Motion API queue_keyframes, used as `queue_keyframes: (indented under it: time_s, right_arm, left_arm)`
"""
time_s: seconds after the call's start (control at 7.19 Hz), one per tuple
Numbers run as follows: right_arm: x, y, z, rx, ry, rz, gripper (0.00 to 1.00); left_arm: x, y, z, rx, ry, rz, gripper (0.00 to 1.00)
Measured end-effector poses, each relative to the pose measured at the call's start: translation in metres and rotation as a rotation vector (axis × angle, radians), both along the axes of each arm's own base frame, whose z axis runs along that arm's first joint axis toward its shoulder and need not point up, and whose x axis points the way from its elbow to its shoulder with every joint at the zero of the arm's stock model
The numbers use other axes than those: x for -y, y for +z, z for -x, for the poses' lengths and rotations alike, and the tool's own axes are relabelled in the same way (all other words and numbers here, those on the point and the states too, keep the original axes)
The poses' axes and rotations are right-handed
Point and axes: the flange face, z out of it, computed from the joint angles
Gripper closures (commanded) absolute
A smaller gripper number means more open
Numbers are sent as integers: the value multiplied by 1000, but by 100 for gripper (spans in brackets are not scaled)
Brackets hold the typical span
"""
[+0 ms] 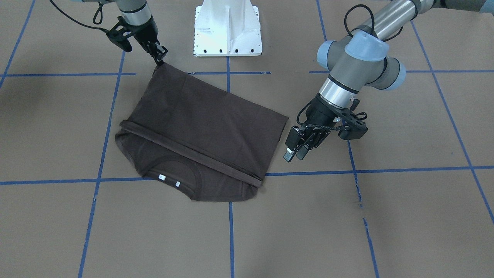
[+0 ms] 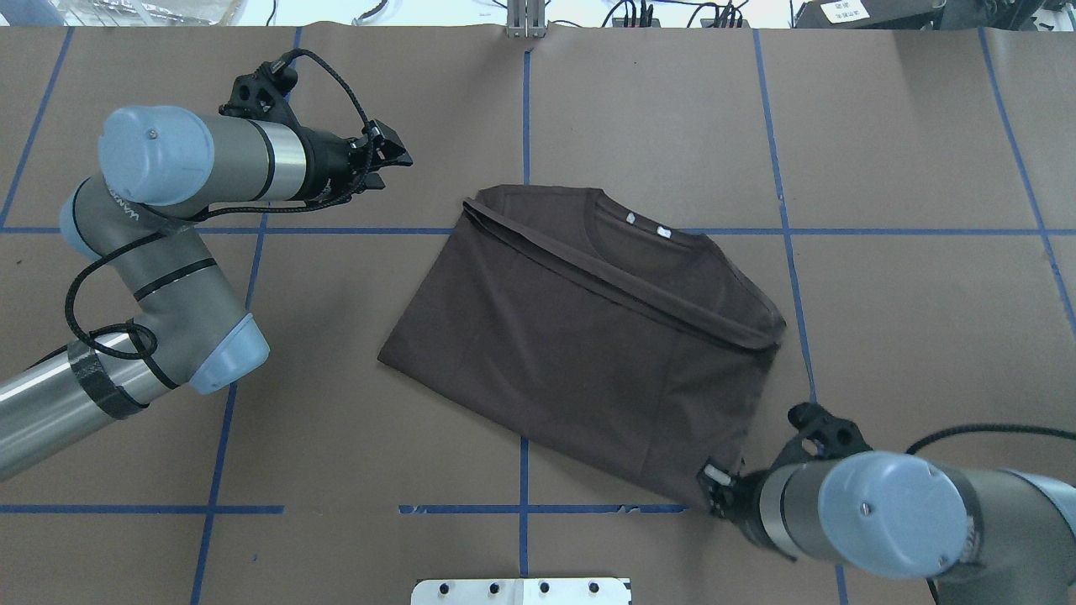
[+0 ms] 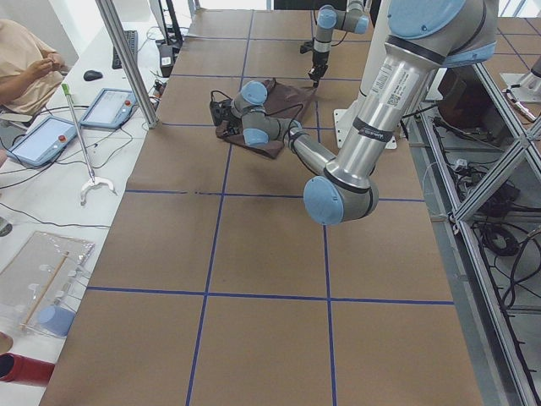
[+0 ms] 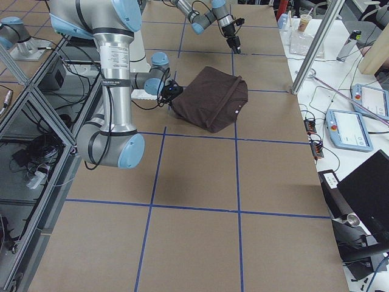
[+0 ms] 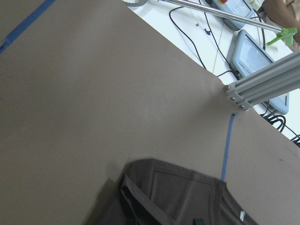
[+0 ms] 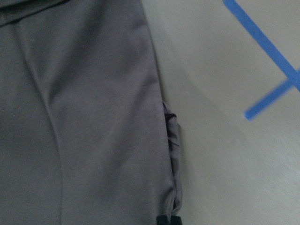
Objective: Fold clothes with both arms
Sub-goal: 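Drag the folded shirt away from the left arm with the right gripper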
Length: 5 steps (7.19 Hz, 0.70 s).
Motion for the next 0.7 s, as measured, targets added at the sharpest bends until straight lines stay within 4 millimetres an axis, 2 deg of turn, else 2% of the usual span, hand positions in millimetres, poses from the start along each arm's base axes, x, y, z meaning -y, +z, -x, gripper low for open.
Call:
queue_keyframes:
  time_s: [0.14, 0.28, 0.42, 0.56, 0.7]
  right_arm:
    - [-38, -11, -1, -2, -85, 16, 4]
    - [-63, -15, 1, -1, -136, 28, 0]
    - [-76, -18, 3, 1, -150, 37, 0]
    - [-76, -24, 0, 14, -136, 46, 0]
    - [-60, -38, -14, 49, -93, 49, 0]
  left_arm:
    - [-13, -8, -4, -23, 22, 2, 38]
    - [-30, -12, -10, -40, 46, 7, 37]
    - [-50, -11, -19, -52, 75, 22, 34]
    - [-75, -5, -24, -60, 106, 43, 32]
    - [-102, 7, -21, -56, 134, 62, 31]
